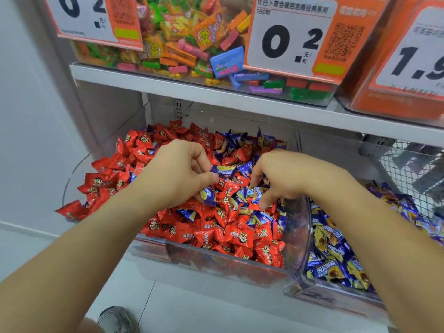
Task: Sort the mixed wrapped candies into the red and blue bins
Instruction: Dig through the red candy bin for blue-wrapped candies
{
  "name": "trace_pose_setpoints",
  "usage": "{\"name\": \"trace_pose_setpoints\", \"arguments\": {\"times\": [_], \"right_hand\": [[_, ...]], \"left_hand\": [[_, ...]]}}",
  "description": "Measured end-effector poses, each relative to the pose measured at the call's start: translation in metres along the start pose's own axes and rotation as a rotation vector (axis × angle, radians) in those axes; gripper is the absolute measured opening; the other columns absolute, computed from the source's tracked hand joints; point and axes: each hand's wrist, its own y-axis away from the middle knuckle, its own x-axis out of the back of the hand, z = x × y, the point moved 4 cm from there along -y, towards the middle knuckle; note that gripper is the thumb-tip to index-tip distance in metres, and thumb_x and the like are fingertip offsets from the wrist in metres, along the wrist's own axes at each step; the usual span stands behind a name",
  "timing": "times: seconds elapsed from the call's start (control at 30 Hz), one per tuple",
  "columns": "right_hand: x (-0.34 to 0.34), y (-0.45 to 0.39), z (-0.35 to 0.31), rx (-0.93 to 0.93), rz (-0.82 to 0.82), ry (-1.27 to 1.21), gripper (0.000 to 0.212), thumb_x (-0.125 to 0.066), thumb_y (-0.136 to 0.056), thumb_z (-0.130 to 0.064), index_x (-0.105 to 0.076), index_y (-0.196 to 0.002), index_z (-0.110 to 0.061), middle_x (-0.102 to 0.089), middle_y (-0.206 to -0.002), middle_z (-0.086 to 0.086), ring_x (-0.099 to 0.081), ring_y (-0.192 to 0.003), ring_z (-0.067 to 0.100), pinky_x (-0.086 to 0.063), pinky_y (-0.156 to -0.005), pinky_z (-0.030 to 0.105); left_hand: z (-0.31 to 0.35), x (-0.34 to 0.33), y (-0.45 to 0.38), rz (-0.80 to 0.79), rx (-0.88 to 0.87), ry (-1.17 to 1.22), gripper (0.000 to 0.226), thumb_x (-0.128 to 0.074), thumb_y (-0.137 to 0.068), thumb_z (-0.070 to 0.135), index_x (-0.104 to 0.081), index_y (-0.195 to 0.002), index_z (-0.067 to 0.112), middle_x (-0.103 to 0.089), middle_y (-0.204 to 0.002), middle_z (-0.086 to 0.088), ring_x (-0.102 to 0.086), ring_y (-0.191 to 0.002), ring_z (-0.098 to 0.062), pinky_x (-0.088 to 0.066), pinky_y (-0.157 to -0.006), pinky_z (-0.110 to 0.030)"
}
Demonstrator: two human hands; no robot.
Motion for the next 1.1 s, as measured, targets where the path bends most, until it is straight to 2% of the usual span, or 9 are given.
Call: {"name": "trace_pose_setpoints", "arguments": {"times": [0.1,0.17,0.33,0.47,0.6,0.77,0.87,0.93,1.1], "right_hand": [[0.002,0.000,0.001,0.009,0.016,-0.043,0.042,-0.085,-0.072,-0.044,-0.065,-0.104,-0.025,-0.061,-0.098,-0.005,-0.059,-0.092,0.019,-0.045,-0.070,0.032],[0.007,0.000,0.005,0.027,0.052,-0.125,0.040,-0.082,-0.075,-0.047,-0.057,-0.098,-0.027,-0.058,-0.098,-0.006,-0.056,-0.085,0.016,-0.043,-0.065,0.031],[-0.001,-0.008,0.000,0.013,0.030,-0.032,0.038,-0.073,-0.084,-0.052,-0.056,-0.104,-0.025,-0.055,-0.092,-0.006,-0.053,-0.087,0.017,-0.036,-0.061,0.030],[-0.006,-0.012,-0.003,0.009,-0.005,0.026,0.049,-0.070,-0.088,-0.048,-0.062,-0.130,-0.024,-0.062,-0.109,0.001,-0.057,-0.103,0.021,-0.047,-0.078,0.032],[-0.008,-0.014,-0.004,0.008,-0.015,0.065,0.053,-0.072,-0.086,-0.048,-0.062,-0.133,-0.026,-0.065,-0.110,0.000,-0.058,-0.107,0.023,-0.053,-0.086,0.038],[-0.007,-0.016,-0.006,-0.009,-0.081,0.015,0.047,-0.076,-0.083,-0.045,-0.066,-0.125,-0.026,-0.062,-0.102,-0.006,-0.060,-0.102,0.020,-0.051,-0.081,0.033],[-0.007,-0.016,-0.007,-0.004,-0.107,0.018,0.040,-0.077,-0.083,-0.042,-0.068,-0.118,-0.025,-0.058,-0.084,-0.009,-0.058,-0.089,0.017,-0.045,-0.066,0.029],[-0.006,-0.016,-0.006,0.000,-0.104,0.015,0.033,-0.078,-0.083,-0.040,-0.069,-0.111,-0.024,-0.056,-0.077,-0.009,-0.055,-0.079,0.014,-0.041,-0.058,0.027],[-0.007,-0.012,-0.006,-0.017,-0.052,-0.014,0.023,-0.078,-0.076,-0.039,-0.069,-0.087,-0.022,-0.057,-0.069,-0.008,-0.052,-0.065,0.012,-0.039,-0.055,0.025]], "left_hand": [[0.002,-0.005,-0.001,-0.012,-0.012,-0.025,0.020,-0.078,-0.084,0.020,-0.061,-0.075,0.014,-0.069,-0.061,0.000,-0.068,-0.049,-0.011,-0.060,-0.061,-0.034],[0.001,-0.005,-0.002,-0.006,-0.016,-0.028,0.020,-0.078,-0.084,0.021,-0.061,-0.075,0.014,-0.069,-0.063,0.000,-0.067,-0.049,-0.011,-0.060,-0.061,-0.037],[-0.002,-0.006,-0.006,0.001,-0.002,-0.029,0.020,-0.078,-0.084,0.022,-0.062,-0.076,0.014,-0.069,-0.065,0.000,-0.068,-0.050,-0.011,-0.059,-0.061,-0.033],[-0.002,-0.007,-0.007,-0.005,-0.002,-0.027,0.019,-0.077,-0.085,0.022,-0.061,-0.077,0.014,-0.070,-0.062,0.000,-0.068,-0.050,-0.011,-0.056,-0.055,-0.025],[-0.004,-0.007,-0.007,-0.009,0.000,-0.010,0.020,-0.077,-0.085,0.022,-0.061,-0.077,0.013,-0.070,-0.062,-0.001,-0.068,-0.050,-0.011,-0.056,-0.055,-0.027],[-0.006,-0.005,-0.005,0.005,-0.004,-0.015,0.019,-0.077,-0.084,0.023,-0.062,-0.076,0.015,-0.070,-0.065,-0.001,-0.068,-0.050,-0.010,-0.058,-0.059,-0.030],[-0.007,-0.003,-0.003,0.004,-0.012,-0.016,0.019,-0.077,-0.084,0.023,-0.062,-0.077,0.015,-0.070,-0.066,0.000,-0.067,-0.050,-0.010,-0.058,-0.058,-0.029],[-0.007,-0.002,-0.002,0.003,-0.012,-0.010,0.019,-0.077,-0.084,0.023,-0.061,-0.077,0.015,-0.070,-0.066,-0.001,-0.068,-0.050,-0.011,-0.057,-0.058,-0.029],[-0.008,0.000,0.001,0.008,-0.009,-0.003,0.019,-0.077,-0.085,0.022,-0.061,-0.078,0.015,-0.069,-0.066,0.000,-0.067,-0.050,-0.010,-0.056,-0.058,-0.029]]}}
